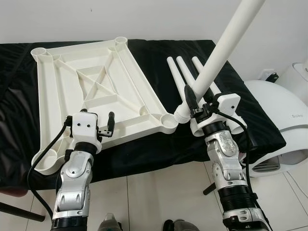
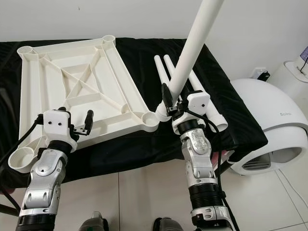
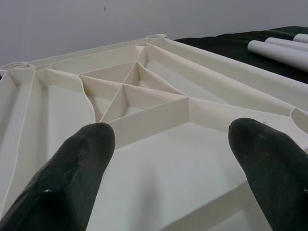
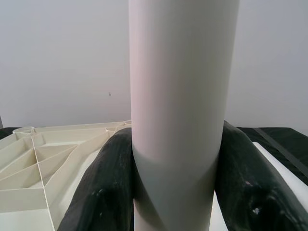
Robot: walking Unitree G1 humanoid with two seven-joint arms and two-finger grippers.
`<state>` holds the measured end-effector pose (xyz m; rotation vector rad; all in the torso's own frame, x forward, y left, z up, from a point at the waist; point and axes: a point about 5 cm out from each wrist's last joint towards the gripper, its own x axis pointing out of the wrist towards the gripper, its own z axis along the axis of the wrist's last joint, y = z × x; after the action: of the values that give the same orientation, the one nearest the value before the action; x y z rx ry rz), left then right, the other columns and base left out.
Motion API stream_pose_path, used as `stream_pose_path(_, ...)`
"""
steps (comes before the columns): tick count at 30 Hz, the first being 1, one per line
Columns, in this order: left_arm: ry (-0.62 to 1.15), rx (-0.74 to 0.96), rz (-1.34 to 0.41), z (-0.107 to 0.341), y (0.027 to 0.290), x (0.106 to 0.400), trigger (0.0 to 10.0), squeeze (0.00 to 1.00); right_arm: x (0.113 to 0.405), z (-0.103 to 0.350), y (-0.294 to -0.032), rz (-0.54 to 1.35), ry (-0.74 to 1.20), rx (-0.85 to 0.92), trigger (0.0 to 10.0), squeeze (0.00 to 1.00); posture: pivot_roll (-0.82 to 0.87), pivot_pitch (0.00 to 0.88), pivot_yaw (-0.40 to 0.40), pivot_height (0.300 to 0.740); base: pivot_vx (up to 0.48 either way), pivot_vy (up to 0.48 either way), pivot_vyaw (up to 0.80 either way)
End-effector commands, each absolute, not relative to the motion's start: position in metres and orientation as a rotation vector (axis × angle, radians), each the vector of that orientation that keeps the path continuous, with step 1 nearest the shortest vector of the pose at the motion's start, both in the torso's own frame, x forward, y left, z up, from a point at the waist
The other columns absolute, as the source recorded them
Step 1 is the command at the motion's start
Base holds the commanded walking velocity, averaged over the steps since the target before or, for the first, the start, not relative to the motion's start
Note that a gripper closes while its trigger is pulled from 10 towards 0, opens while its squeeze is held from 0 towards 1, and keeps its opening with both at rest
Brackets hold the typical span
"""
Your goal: Building children table
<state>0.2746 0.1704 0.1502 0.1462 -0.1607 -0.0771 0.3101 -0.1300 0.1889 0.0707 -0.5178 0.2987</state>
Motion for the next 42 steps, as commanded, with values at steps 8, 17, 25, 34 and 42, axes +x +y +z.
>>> stream_pose_path(8, -0.229, 0.157, -0.179, 0.169, 0.149, 0.282, 10.0, 0.0, 0.314, 0.191, -0.131, 0.297, -0.517, 0.064, 10.0, 0.0, 0.07, 0.098, -0.048, 0.74, 0.0, 0.0, 0.0)
stream_pose_path(17, -0.209, 0.319, -0.449, 0.159, 0.125, 0.286, 10.0, 0.0, 0.316, 0.198, -0.132, 0.304, -0.543, 0.046, 10.0, 0.0, 0.06, 0.103, -0.042, 0.74, 0.0, 0.0, 0.0)
stream_pose_path(25, -0.158, 0.391, -0.672, 0.151, 0.111, 0.282, 10.0, 0.0, 0.32, 0.204, -0.135, 0.306, -0.563, 0.026, 10.0, 0.0, 0.06, 0.109, -0.037, 0.74, 0.0, 0.0, 0.0)
stream_pose_path(34, -0.146, 0.474, -0.808, 0.148, 0.096, 0.284, 10.0, 0.0, 0.322, 0.207, -0.134, 0.307, -0.574, 0.023, 10.0, 0.0, 0.06, 0.114, -0.034, 0.74, 0.0, 0.0, 0.0)
stream_pose_path(42, -0.076, 0.555, -0.852, 0.144, 0.094, 0.298, 10.0, 0.0, 0.322, 0.21, -0.136, 0.304, -0.584, 0.013, 10.0, 0.0, 0.05, 0.112, -0.025, 0.74, 0.0, 0.0, 0.0)
